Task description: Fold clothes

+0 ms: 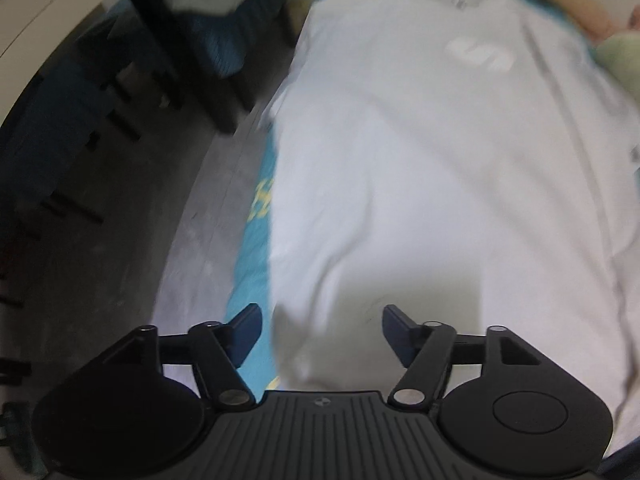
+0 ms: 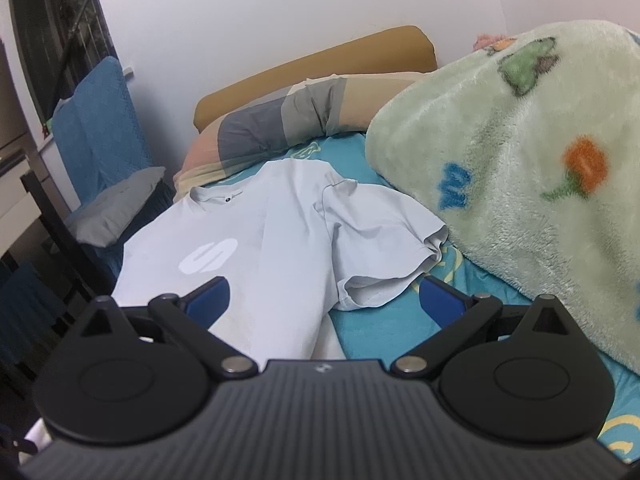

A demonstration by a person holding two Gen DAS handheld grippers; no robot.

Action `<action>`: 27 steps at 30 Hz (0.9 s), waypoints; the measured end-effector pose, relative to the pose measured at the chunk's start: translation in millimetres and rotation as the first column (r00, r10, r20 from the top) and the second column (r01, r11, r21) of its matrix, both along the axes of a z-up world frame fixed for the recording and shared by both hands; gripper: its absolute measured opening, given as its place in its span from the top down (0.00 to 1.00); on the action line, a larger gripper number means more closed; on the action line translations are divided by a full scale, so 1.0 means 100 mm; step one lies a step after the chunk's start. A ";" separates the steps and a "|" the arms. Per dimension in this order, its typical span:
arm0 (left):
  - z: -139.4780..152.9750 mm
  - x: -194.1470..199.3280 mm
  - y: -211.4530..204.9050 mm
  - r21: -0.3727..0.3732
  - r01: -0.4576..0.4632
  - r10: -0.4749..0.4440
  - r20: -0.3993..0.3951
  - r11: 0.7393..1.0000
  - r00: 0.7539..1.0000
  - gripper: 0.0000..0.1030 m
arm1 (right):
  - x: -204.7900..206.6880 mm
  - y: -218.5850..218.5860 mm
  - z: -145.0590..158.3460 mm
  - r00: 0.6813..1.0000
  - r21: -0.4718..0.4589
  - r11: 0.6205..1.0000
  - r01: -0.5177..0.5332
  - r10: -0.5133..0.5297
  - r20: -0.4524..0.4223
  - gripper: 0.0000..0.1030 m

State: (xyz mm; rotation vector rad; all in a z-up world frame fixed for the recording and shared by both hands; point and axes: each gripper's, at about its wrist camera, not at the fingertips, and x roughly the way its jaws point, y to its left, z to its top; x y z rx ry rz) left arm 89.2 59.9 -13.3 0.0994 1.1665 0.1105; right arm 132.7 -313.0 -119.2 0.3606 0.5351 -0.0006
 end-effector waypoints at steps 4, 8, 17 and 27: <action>0.27 0.04 -0.29 -0.013 0.067 -0.063 0.198 0.998 0.978 0.18 | 0.00 -0.04 -0.01 1.000 0.041 0.999 0.005 -0.005 0.013 0.00; 0.50 0.05 -0.57 -0.043 0.068 -0.048 0.366 0.997 0.929 0.10 | -0.03 -0.13 -0.02 0.999 0.112 0.993 0.021 -0.024 0.032 0.00; -0.16 -0.17 -0.81 -0.178 0.068 0.041 0.549 0.982 0.835 0.00 | 0.08 -0.73 -0.55 0.990 0.635 0.761 0.133 -0.134 -0.047 0.00; -0.53 0.10 -0.76 -0.216 0.039 0.075 0.493 0.976 0.867 0.00 | 0.50 -0.81 -1.06 0.982 0.747 0.638 0.185 -0.140 -0.123 0.07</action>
